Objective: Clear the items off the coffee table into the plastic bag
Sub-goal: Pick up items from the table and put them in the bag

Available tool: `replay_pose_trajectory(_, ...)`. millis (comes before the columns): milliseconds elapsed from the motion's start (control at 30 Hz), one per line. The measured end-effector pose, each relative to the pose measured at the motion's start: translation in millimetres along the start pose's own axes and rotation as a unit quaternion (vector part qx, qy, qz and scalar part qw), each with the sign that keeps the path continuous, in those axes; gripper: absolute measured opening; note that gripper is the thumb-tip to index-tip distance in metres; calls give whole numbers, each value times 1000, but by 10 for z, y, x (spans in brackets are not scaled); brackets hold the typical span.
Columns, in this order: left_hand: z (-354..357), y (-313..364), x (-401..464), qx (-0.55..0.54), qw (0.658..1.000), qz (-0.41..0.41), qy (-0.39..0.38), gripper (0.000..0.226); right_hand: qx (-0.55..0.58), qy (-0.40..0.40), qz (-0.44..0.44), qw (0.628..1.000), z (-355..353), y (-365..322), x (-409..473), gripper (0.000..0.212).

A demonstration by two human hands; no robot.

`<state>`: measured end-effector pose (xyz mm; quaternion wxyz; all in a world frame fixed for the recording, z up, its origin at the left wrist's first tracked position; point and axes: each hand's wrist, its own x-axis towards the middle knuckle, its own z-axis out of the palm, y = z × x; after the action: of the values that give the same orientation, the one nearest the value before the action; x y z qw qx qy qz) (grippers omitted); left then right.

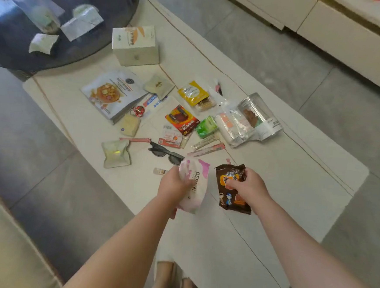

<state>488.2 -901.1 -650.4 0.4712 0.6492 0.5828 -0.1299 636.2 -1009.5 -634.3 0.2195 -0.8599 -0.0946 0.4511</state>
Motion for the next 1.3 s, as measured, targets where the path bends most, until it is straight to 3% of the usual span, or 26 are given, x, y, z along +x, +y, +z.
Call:
replay_pose_trajectory(333,-1050,-519,-615,-154,980,-57,110,35,-60,-62,-91,992,547,-967,-817,52)
replay_pose_trajectory(600,-1559,-1373,-724,-277,941,-88,173,25,-76,-115,-134,981,1368,-1406,-1252,48)
replay_pose_trajectory(867,-2287,-2158,-819,-319,913,-126,222,41,-132,-148,-200,960,2357,-2003,-1769,37)
replay_pose_trajectory(1000,-2779,-2669,-935,-354,887,-141,261,37,-142,-166,-213,952,2900,-2306,-2064,32)
replay_pose_trajectory(1300,-3448,-4094,-1333,-393,843,-204,307,41,-226,-240,-255,909,4305,-2647,-2752,41)
